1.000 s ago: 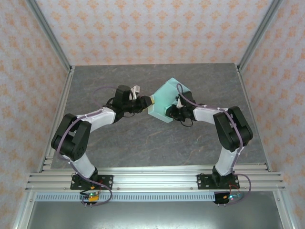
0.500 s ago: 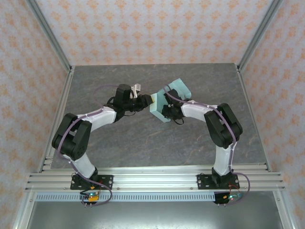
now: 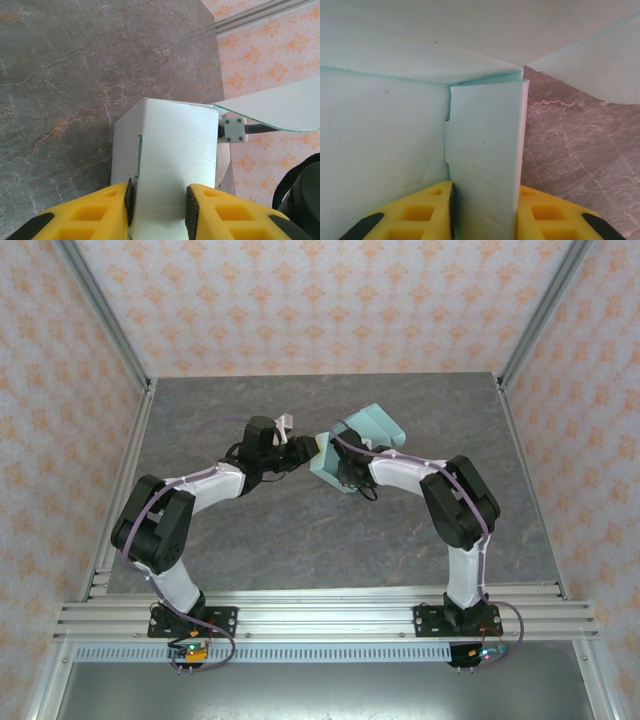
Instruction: Fold the paper box
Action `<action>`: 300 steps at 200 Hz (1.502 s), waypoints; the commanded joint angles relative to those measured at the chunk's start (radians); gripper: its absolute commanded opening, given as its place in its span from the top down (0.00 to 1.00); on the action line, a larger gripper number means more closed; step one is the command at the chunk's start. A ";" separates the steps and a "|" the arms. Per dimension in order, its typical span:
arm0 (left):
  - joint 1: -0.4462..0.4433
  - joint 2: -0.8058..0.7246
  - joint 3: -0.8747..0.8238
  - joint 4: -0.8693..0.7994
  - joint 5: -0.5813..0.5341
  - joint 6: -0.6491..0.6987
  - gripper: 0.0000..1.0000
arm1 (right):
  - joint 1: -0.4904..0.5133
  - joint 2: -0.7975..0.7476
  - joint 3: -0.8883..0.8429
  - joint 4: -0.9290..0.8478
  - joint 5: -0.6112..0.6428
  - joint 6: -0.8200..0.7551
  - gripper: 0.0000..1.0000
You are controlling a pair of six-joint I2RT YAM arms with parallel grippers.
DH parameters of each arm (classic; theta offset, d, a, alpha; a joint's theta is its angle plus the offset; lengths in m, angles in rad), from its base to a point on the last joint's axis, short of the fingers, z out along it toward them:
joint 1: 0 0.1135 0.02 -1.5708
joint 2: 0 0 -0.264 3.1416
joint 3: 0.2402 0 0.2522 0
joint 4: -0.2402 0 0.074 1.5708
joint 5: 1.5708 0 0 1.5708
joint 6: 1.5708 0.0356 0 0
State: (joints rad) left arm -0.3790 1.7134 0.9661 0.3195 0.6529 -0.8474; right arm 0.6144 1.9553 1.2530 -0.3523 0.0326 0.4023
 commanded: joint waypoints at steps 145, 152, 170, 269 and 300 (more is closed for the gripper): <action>-0.020 0.041 0.010 -0.144 0.039 0.105 0.28 | -0.045 -0.329 -0.189 -0.012 -0.038 -0.019 0.57; -0.020 0.041 0.008 -0.147 0.038 0.109 0.26 | -0.052 -0.341 -0.196 -0.014 -0.039 -0.013 0.57; -0.019 0.043 0.004 -0.165 0.031 0.127 0.24 | -0.070 -0.381 -0.233 -0.006 -0.063 0.010 0.56; -0.021 0.089 0.066 -0.266 -0.118 0.269 0.22 | -0.117 -0.367 -0.279 0.115 -0.093 0.101 0.53; -0.021 0.101 0.068 -0.240 -0.114 0.255 0.22 | -0.119 -0.253 -0.225 0.148 -0.052 0.113 0.57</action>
State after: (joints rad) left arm -0.3939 1.8046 1.0088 0.0563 0.5636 -0.6071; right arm 0.4965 1.6363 0.9840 -0.2508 -0.0715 0.4976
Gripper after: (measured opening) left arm 0.777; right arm 0.439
